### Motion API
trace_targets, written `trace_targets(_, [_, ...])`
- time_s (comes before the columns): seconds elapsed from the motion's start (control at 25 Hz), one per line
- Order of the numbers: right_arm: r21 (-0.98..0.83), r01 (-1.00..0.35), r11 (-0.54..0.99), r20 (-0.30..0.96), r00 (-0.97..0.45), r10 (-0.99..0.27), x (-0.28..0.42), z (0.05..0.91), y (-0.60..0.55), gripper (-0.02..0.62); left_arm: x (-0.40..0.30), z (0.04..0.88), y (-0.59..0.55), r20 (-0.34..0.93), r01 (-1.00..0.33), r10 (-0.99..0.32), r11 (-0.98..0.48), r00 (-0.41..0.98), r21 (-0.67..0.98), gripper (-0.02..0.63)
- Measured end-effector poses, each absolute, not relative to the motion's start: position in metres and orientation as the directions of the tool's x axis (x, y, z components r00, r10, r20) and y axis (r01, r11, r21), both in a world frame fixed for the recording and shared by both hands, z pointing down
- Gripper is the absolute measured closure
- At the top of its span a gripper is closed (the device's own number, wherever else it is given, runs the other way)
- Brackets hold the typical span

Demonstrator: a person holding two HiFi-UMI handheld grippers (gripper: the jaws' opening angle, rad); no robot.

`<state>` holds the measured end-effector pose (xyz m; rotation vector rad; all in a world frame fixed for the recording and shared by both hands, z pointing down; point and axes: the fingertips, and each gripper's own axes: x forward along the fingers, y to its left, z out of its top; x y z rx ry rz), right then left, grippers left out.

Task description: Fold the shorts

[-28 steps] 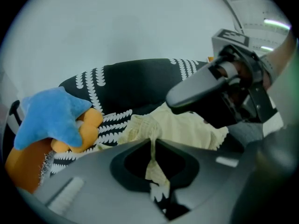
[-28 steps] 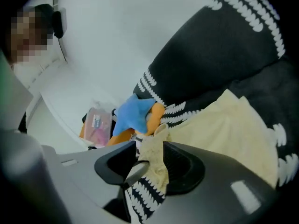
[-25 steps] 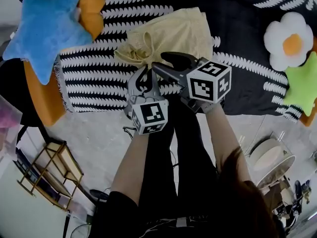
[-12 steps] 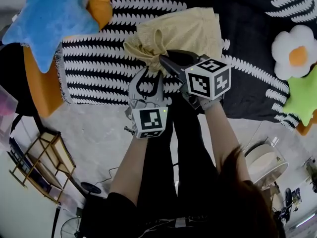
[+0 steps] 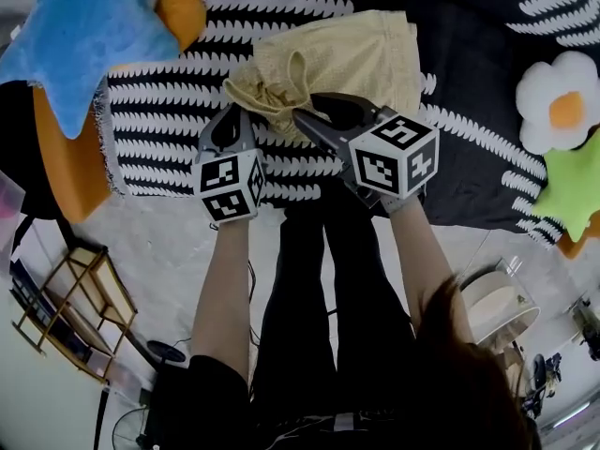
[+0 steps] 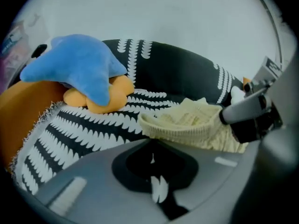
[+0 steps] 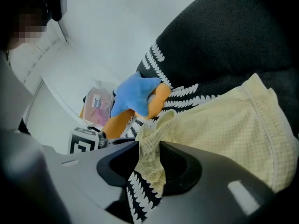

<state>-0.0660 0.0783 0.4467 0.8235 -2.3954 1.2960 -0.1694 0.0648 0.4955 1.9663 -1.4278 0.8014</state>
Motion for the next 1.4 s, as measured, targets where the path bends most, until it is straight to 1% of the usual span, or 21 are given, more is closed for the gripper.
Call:
trace_targets(0.12, [-0.625,-0.587,0.515,0.502,-0.807,-0.31,-0.072,0.443,0.087,0.4,-0.156,0.488,0.059,0.711,-0.946,-0.635,-0.291,0.302,0.142,0.606])
trace_targets(0.28, [-0.536,-0.578,0.615,0.545,-0.793,-0.271,-0.074,0.446,0.102,0.328,-0.137,0.481,0.065,0.685,-0.926,-0.637,-0.344,0.353,0.157,0.606])
trace_targets(0.36, [-0.48,-0.592,0.647,0.585,-0.766,-0.267,-0.077,0.45,0.106,0.308,-0.129,0.478,0.066,0.675,-0.912,-0.628,-0.37,0.387,0.178,0.606])
trace_targets(0.4, [-0.447,-0.604,0.659,0.607,-0.747,-0.273,-0.079,0.453,0.106,0.31,-0.125,0.476,0.067,0.67,-0.903,-0.621,-0.384,0.407,0.193,0.606])
trace_targets(0.44, [-0.411,-0.619,0.669,0.626,-0.725,-0.286,-0.082,0.455,0.105,0.335,-0.122,0.474,0.067,0.665,-0.894,-0.614,-0.399,0.425,0.203,0.606])
trace_targets(0.48, [-0.378,-0.632,0.677,0.64,-0.706,-0.302,-0.085,0.456,0.103,0.388,-0.12,0.473,0.066,0.66,-0.886,-0.609,-0.416,0.439,0.206,0.606])
trace_targets(0.52, [-0.354,-0.642,0.68,0.645,-0.694,-0.319,-0.087,0.455,0.101,0.417,-0.117,0.471,0.066,0.656,-0.878,-0.606,-0.433,0.45,0.203,0.606])
trace_targets(0.64, [-0.332,-0.66,0.674,0.628,-0.688,-0.364,-0.087,0.449,0.097,0.493,-0.107,0.464,0.064,0.638,-0.866,-0.611,-0.459,0.469,0.198,0.606])
trace_targets(0.68, [-0.331,-0.666,0.669,0.618,-0.689,-0.379,-0.084,0.447,0.097,0.505,-0.103,0.461,0.063,0.628,-0.866,-0.618,-0.457,0.473,0.202,0.606])
trace_targets(0.84, [-0.33,-0.692,0.642,0.574,-0.687,-0.446,-0.063,0.431,0.095,0.52,-0.086,0.444,0.061,0.58,-0.864,-0.651,-0.453,0.489,0.22,0.606])
trace_targets(1.04, [-0.318,-0.731,0.604,0.527,-0.666,-0.528,-0.034,0.405,0.092,0.52,-0.058,0.417,0.057,0.528,-0.837,-0.663,-0.508,0.53,0.202,0.606])
trace_targets(1.2, [-0.311,-0.774,0.552,0.509,-0.626,-0.591,-0.003,0.394,0.091,0.522,-0.025,0.403,0.052,0.503,-0.798,-0.64,-0.571,0.58,0.193,0.606])
trace_targets(1.4, [-0.324,-0.842,0.432,0.518,-0.54,-0.664,0.036,0.402,0.091,0.522,0.012,0.404,0.047,0.484,-0.744,-0.592,-0.631,0.645,0.219,0.606])
